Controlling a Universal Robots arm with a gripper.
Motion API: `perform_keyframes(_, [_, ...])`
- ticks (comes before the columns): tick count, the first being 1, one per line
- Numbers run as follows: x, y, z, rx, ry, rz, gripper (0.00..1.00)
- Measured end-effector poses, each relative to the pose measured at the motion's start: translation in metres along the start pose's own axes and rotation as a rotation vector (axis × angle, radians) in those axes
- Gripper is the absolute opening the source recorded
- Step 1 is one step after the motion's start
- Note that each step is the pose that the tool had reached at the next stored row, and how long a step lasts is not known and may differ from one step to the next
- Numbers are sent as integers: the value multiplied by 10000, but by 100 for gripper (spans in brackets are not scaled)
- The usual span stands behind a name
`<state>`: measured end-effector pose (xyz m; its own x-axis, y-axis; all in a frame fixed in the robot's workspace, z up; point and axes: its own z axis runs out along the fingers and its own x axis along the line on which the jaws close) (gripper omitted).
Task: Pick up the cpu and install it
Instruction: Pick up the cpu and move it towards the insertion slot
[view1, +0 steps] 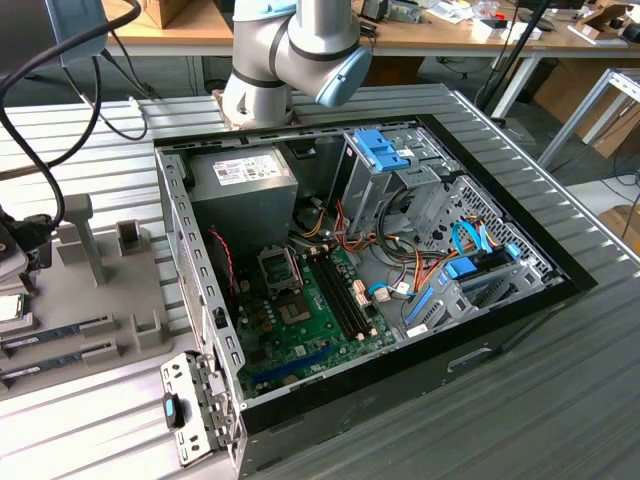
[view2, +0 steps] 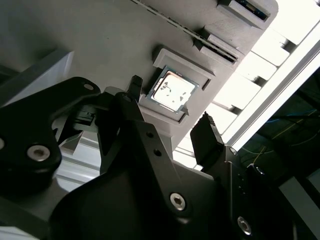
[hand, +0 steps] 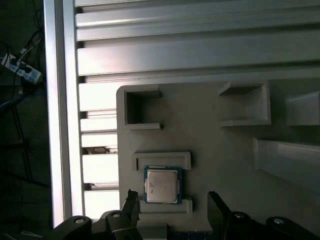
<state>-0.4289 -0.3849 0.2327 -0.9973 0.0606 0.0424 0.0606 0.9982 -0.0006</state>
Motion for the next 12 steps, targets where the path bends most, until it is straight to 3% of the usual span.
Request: perform_keyframes(12, [17,0,28,0,0,0,66])
